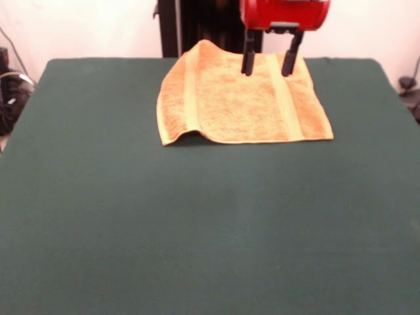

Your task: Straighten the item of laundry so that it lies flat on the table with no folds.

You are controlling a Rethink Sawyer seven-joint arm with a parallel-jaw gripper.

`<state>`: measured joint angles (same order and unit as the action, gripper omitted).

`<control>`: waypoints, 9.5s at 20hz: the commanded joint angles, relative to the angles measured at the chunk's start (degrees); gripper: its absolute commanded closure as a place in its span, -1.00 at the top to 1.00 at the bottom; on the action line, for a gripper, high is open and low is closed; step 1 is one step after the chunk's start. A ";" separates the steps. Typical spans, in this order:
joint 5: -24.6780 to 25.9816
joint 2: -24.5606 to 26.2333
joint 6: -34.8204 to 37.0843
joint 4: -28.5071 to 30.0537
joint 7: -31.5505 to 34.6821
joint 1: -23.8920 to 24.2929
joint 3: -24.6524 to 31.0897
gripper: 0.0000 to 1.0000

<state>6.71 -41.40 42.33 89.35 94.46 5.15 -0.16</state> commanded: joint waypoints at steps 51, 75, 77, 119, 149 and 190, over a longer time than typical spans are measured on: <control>1.37 13.27 -23.03 10.74 11.35 -1.38 -3.41 1.00; 0.62 23.71 -28.98 15.54 10.87 -0.37 -4.95 1.00; 0.74 24.75 -29.82 15.51 10.85 -0.50 -5.21 1.00; -3.53 26.35 -31.65 16.61 14.04 -3.36 -0.28 1.00; -4.68 30.59 -38.77 18.19 15.34 -5.20 3.37 1.00; -15.01 30.55 -41.02 17.68 14.10 -8.91 8.79 1.00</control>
<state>-5.16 -22.51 6.12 103.78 94.47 -0.47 -12.35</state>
